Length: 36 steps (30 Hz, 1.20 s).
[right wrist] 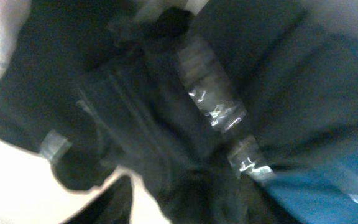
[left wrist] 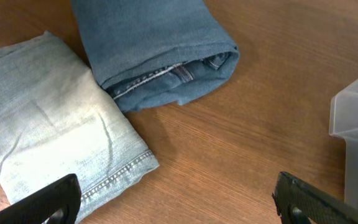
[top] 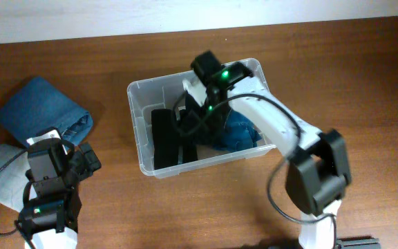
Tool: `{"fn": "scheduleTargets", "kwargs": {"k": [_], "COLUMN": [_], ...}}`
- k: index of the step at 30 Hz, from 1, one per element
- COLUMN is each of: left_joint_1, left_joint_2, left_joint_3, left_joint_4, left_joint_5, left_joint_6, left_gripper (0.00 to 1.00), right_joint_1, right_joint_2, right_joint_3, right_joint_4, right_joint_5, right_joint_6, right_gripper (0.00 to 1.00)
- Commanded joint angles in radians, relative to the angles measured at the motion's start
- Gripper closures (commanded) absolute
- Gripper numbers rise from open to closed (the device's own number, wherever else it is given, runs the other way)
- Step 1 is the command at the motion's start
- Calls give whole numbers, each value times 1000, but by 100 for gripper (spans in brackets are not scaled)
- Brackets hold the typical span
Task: Pack container
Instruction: 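Lay the black garment on top of the clothes in the container, then grasp the light blue jeans with the left gripper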
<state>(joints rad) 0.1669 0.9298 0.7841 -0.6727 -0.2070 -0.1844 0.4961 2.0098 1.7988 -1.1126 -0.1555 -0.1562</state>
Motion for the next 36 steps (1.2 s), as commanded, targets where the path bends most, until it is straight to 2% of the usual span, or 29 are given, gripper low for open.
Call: {"fn": "scheduleTargets", "kwargs": {"k": [1, 4, 7, 11, 14, 17, 22, 28, 32, 36], "left_joint_1": [6, 19, 86, 267, 428, 596, 767, 833, 835, 835], "left_joint_2": [2, 2, 2, 2, 10, 54, 183, 418, 569, 693], "left_joint_3": [22, 22, 22, 22, 23, 23, 23, 23, 23, 23], "left_joint_4": [-11, -28, -57, -99, -91, -70, 2, 84, 184, 258], "left_joint_5": [0, 0, 0, 16, 77, 152, 238, 241, 316, 327], "left_joint_6": [-13, -13, -32, -138, -156, -165, -167, -152, -75, -35], "left_gripper": [1, 0, 1, 1, 1, 1, 1, 1, 1, 1], "right_joint_1": [-37, -101, -188, -304, -366, -383, -371, -371, -371, -372], "right_joint_2": [-239, -327, -372, -367, -355, -337, -319, -315, -315, -315], "right_joint_3": [163, 176, 176, 168, 137, 100, 42, -5, -11, -11], "right_joint_4": [-8, -13, -71, -158, -165, -167, -168, -143, -136, -132], "right_joint_5": [44, 42, 21, -14, -98, -126, -126, -126, -126, -124], "right_joint_6": [0, 20, 22, 34, 37, 37, 37, 37, 37, 37], "right_gripper": [1, 1, 2, 2, 1, 1, 2, 2, 2, 2]}}
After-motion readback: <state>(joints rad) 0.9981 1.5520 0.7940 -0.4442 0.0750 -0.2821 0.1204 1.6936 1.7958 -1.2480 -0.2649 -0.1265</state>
